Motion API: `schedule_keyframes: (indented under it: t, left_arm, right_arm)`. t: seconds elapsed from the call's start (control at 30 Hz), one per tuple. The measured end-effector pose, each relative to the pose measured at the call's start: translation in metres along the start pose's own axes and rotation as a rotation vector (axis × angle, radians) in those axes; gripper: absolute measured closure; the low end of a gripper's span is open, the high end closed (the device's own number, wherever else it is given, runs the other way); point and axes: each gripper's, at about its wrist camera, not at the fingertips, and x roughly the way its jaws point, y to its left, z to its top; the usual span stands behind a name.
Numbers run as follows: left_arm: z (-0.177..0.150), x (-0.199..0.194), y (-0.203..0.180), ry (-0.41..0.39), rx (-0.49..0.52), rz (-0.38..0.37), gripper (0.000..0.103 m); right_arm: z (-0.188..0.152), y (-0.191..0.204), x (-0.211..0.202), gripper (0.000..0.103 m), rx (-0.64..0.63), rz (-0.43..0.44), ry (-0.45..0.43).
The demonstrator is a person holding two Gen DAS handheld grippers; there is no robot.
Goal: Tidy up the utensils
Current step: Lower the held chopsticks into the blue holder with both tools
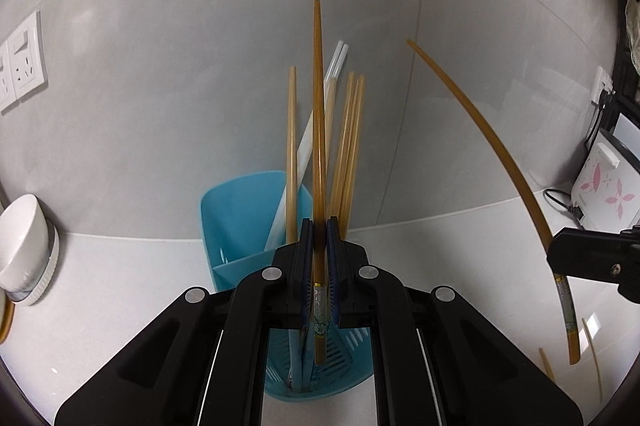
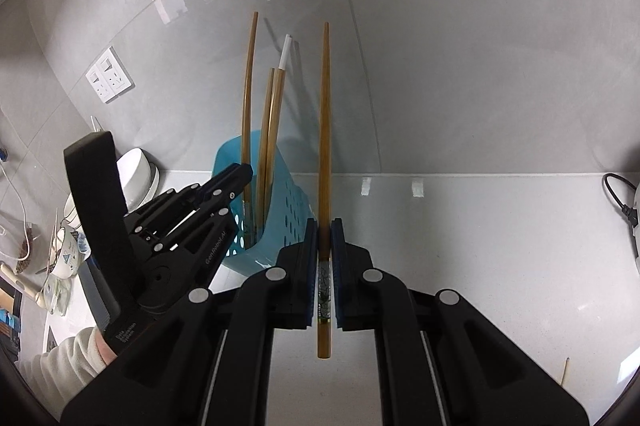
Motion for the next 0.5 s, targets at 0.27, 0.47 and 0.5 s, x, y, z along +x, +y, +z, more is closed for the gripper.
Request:
schedule_keyframes:
  t: [0.27,0.47,0.5]
  left_arm:
    - [-0.0035,0.0039,0.0022,0.034,-0.003,0.012,0.096]
    - [-0.0035,-0.0030,0.0016,0.056,-0.009,0.015,0.094]
    - [-0.0036,-0.0041,0.0020,0.066,-0.008,0.021,0.094]
  right_arm:
    - [0.0000,0.0013,-0.0014,0.097,-0.003,0.005,0.000]
    - [0.0004,0.0017,-0.0021,0.097,-0.003,0.005,-0.002]
    - [0.0009,0.0019,-0.0025,0.097,-0.003,0.005,-0.003]
